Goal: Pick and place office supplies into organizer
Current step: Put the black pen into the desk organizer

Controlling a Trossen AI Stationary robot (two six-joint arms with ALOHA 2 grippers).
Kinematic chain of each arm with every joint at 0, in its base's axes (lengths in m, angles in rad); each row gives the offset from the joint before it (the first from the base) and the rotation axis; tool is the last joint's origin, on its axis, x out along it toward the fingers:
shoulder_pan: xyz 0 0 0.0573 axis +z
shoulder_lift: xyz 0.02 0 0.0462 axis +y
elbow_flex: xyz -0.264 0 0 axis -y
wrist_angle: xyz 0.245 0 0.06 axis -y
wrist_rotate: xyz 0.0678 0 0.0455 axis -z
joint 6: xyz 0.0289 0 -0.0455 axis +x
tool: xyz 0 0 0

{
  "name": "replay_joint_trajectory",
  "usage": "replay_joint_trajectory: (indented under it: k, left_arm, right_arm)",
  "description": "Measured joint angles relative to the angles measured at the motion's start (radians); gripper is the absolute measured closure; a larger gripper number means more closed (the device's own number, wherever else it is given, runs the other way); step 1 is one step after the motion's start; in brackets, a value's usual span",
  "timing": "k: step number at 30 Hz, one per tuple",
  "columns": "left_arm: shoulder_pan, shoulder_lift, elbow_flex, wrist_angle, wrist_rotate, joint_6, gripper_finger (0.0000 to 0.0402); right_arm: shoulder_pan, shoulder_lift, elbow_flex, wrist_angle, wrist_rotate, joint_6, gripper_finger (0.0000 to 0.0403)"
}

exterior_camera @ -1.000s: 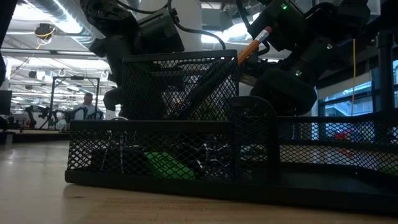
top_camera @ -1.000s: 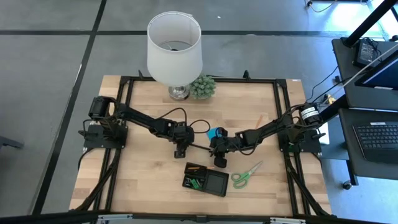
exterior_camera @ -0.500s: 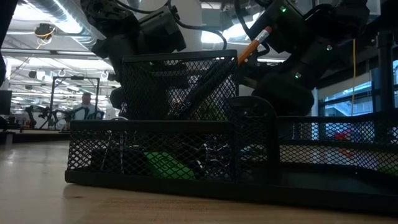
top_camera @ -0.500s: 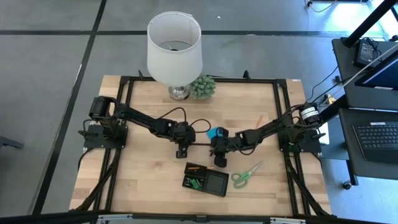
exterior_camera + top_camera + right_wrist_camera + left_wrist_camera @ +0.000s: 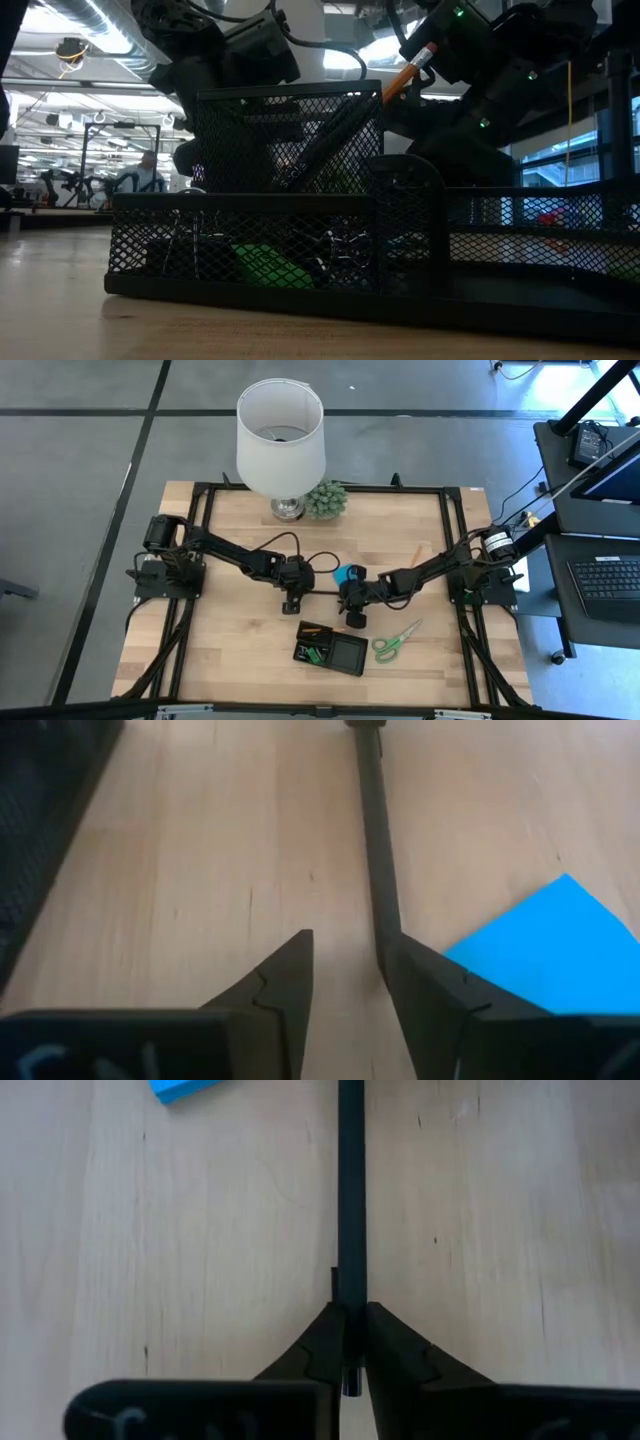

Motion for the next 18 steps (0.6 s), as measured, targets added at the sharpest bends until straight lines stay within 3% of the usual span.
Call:
replay_joint_trajectory:
  k: [18]
  left_arm:
    - [-0.001,0.0,0.0,-0.002,0.018,0.034,0.0379]
  right_arm:
    - [-0.005,0.001,-0.002,-0.017,0.023,-0.012,0.0273]
